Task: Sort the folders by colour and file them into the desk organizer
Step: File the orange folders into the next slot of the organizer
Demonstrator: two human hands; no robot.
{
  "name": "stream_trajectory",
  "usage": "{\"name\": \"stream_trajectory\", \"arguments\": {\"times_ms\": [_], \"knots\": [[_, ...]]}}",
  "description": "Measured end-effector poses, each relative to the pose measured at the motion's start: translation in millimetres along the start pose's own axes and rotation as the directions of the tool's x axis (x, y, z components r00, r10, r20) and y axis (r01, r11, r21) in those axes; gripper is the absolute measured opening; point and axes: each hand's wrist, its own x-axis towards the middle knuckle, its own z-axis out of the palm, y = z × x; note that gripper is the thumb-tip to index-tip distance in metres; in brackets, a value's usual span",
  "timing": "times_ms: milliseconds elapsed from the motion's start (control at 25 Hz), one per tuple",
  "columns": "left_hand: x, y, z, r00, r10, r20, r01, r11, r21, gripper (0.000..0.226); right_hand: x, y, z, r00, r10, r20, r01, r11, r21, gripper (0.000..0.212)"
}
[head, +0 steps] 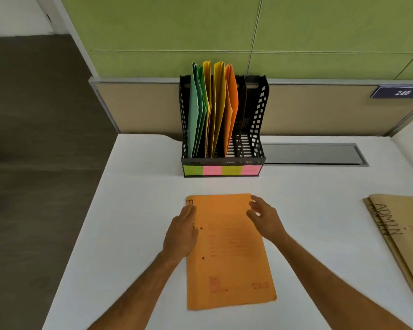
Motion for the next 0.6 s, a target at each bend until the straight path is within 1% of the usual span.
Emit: {"name": "stream_trajectory", "arguments": {"times_ms": [120, 200, 320, 400, 480, 600], "knots": [[-44, -3, 23, 1.0, -0.021, 0.005, 0.021, 1.0, -0.018, 0.068, -51, 40, 15, 0.999, 0.007, 0.047, -0.001, 0.993, -0.117, 0.055], [-66, -4, 37, 0.999, -0.037, 0.02, 0.037, 0.999, -0.01, 0.069, -80, 63, 23, 0.997, 0.009, 0.08, 0.004, 0.987, -0.162, 0.055], [-94, -5, 59, 0.997, -0.036, 0.071, 0.033, 0.999, 0.04, 0.071, -113, 92, 34, 0.988, 0.06, 0.139, -0.019, 0.96, -0.279, 0.068], [-108, -7, 72, 0.992, -0.045, 0.12, 0.039, 0.998, 0.051, 0.072, -128, 107, 40, 0.976, 0.061, 0.209, 0.024, 0.924, -0.382, 0.077], [-122, -8, 84, 0.983, -0.065, 0.171, 0.058, 0.997, 0.047, 0.075, -141, 121, 44, 0.956, 0.073, 0.285, 0.078, 0.872, -0.483, 0.08], [-138, -12, 96, 0.972, -0.073, 0.224, 0.06, 0.996, 0.068, 0.082, -157, 136, 52, 0.926, 0.116, 0.36, 0.15, 0.762, -0.63, 0.084]]}}
